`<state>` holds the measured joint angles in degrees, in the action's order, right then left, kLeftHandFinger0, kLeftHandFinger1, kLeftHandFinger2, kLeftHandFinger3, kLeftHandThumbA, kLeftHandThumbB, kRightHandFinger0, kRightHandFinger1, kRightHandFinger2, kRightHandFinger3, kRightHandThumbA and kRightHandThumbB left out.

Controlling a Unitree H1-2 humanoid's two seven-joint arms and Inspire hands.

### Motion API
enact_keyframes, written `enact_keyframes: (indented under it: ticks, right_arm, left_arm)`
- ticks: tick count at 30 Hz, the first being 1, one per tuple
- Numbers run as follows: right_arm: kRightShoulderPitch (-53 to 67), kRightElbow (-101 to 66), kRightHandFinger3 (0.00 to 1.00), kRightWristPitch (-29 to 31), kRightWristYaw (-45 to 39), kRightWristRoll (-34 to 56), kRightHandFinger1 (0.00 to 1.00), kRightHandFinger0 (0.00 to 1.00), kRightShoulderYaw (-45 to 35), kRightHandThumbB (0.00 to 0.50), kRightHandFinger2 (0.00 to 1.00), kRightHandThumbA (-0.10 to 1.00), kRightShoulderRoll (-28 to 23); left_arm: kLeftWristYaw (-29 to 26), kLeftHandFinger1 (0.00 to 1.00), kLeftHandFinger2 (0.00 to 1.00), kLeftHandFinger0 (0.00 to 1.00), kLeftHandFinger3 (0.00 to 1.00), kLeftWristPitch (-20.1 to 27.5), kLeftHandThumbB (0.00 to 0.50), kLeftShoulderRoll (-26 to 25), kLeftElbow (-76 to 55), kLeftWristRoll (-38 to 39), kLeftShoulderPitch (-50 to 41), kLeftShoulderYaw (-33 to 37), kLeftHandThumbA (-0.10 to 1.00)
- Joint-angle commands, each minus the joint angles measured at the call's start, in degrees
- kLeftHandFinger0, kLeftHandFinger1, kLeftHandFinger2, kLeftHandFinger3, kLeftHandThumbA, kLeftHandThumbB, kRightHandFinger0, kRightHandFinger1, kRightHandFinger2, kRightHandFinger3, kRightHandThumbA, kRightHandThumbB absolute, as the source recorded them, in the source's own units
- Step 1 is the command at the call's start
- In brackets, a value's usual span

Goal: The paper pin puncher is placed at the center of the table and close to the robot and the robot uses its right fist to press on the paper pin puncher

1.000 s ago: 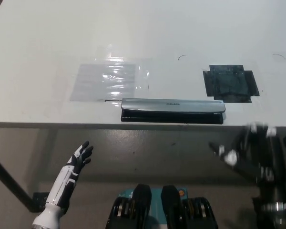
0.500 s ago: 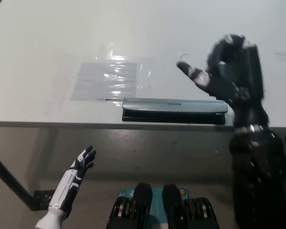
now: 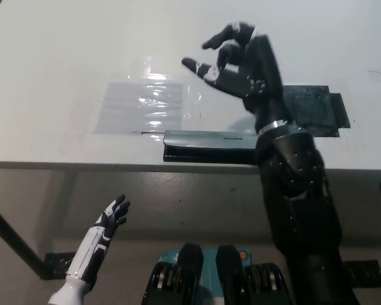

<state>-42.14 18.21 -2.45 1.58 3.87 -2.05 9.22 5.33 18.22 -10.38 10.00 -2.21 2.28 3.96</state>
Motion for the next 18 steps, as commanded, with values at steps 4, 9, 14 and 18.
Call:
enact_keyframes:
  ticks: [4, 9, 14, 18]
  right_arm:
    - [-4.8, 11.3, 0.35, 7.2, 2.5, -1.0, 0.24, 0.08, -0.2, 0.131, 0.48, 1.0, 0.6]
    - [-4.3, 19.1, 0.28, 10.6, 3.3, -1.9, 0.18, 0.09, 0.0, 0.138, 0.37, 1.0, -0.7]
    - [-4.3, 25.8, 0.35, 14.5, 3.4, -1.6, 0.19, 0.0, -0.2, 0.094, 0.45, 1.0, -1.4]
    - [-4.6, 31.6, 0.34, 15.8, 3.0, -0.1, 0.14, 0.0, -1.2, 0.108, 0.42, 1.0, -1.6]
  left_arm:
    - [1.1, 1.0, 1.0, 1.0, 1.0, 1.6, 0.268, -0.6, -1.1, -0.8, 0.4, 0.7, 1.0]
    - [1.2, 1.0, 1.0, 1.0, 1.0, 1.6, 0.272, -0.5, -0.9, -0.7, 0.4, 1.2, 1.0]
    - [1.0, 1.0, 1.0, 1.0, 1.0, 1.3, 0.293, -0.5, -0.9, -0.6, 0.4, 1.3, 1.0]
    - [0.6, 1.0, 1.0, 1.0, 1.0, 1.3, 0.286, -0.4, -1.1, -1.4, 0.3, 1.6, 1.0]
